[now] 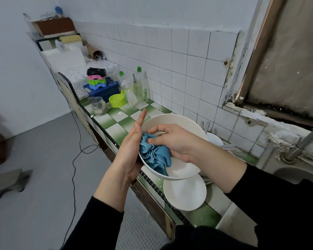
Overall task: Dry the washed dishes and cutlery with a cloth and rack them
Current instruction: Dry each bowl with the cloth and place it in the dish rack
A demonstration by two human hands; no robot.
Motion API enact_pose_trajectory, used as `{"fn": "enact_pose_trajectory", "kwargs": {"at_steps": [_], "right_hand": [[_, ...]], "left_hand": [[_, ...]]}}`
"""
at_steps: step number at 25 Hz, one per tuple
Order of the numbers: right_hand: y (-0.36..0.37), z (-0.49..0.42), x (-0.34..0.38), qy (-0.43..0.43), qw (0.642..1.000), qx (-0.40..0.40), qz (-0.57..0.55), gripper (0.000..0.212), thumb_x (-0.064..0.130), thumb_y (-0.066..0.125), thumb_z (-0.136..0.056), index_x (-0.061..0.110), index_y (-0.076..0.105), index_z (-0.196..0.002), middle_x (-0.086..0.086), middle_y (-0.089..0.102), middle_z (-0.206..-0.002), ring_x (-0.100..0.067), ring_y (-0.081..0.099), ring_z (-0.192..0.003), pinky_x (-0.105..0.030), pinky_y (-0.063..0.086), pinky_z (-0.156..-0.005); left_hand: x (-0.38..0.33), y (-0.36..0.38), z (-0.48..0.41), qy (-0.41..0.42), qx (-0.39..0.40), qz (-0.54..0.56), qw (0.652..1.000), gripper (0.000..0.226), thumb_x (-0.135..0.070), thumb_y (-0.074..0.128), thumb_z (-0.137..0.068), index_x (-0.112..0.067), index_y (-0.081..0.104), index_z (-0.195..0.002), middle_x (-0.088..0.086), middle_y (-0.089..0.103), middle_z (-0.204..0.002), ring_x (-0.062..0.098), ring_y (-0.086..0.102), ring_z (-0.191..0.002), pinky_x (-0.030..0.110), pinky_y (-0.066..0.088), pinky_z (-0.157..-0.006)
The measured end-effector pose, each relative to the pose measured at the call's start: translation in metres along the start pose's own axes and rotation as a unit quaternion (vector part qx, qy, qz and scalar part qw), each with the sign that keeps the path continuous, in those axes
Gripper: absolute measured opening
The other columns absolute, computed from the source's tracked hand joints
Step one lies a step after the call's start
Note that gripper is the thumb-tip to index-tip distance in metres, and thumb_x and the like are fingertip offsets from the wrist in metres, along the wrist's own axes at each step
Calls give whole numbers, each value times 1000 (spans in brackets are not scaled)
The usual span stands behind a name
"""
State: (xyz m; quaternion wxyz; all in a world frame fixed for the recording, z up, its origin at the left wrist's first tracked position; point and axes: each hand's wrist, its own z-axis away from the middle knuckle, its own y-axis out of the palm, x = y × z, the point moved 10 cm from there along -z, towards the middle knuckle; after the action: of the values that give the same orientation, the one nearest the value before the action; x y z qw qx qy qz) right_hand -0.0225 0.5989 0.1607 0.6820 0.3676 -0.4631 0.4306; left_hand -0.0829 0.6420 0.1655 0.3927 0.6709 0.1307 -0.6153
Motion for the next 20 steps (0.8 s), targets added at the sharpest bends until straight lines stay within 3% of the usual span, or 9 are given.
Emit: {"fn": "enact_pose_trajectory", "kwargs": {"at_steps": [2,4,6,9,12,14,17,20], "right_hand": [[-22,-4,12,-53,991,-98,-73,22,-7,59,-89,15,61,-87,-10,66,-86,-22,63,-74,-36,55,-74],[-44,-2,26,-115,972,-190,-77,23,-4,62,-89,18,63,-85,-8,66,-89,-22,64,-77,-36,55,-76],[-31,-1,30,-121,982,-142,-23,23,-3,63,-88,20,62,-83,-6,65,-83,-20,63,-74,-32,53,-71],[-2,2,15,-50,998,-33,4,18,-2,62,-89,16,61,-86,-10,64,-82,-22,62,-74,-34,52,-71],[-25,-3,16,-73,981,-133,-125,16,-4,59,-91,11,61,-92,-11,65,-91,-30,66,-86,-41,55,-81],[-32,-5,19,-110,976,-168,-87,19,-3,60,-90,16,61,-89,-12,65,-93,-33,66,-90,-41,56,-81],[4,-3,10,-95,994,-6,46,21,-2,60,-90,18,61,-85,-12,63,-80,-22,63,-70,-29,51,-66],[30,17,9,-90,956,200,197,26,-6,64,-85,20,66,-86,-18,64,-87,-21,61,-78,-31,51,-76]], "left_hand": [[-2,1,1,8,4,-2,1000,33,-40,32,-101,-44,56,-123,-1,72,-111,24,68,-104,36,58,-82],[-5,5,0,17,9,-12,1000,32,-40,32,-101,-41,56,-122,-2,67,-123,22,66,-109,36,57,-86],[-5,4,-1,14,5,-2,1000,32,-39,32,-102,-41,56,-123,1,67,-123,23,66,-109,36,57,-85],[-4,2,-1,10,11,13,1000,34,-39,29,-102,-45,54,-124,3,70,-117,26,68,-105,37,58,-82],[-6,2,2,21,14,-7,1000,34,-40,29,-103,-43,54,-124,-2,68,-121,22,67,-108,39,56,-88],[-6,1,1,27,11,-23,999,34,-40,29,-102,-40,55,-125,0,67,-123,21,67,-107,37,56,-87],[-5,-6,-2,20,4,-35,999,35,-42,29,-102,-42,57,-123,5,70,-114,26,69,-102,40,58,-83],[-6,-20,-6,18,-14,-48,999,36,-46,30,-101,-41,61,-120,-8,62,-123,23,63,-112,48,49,-98]]}}
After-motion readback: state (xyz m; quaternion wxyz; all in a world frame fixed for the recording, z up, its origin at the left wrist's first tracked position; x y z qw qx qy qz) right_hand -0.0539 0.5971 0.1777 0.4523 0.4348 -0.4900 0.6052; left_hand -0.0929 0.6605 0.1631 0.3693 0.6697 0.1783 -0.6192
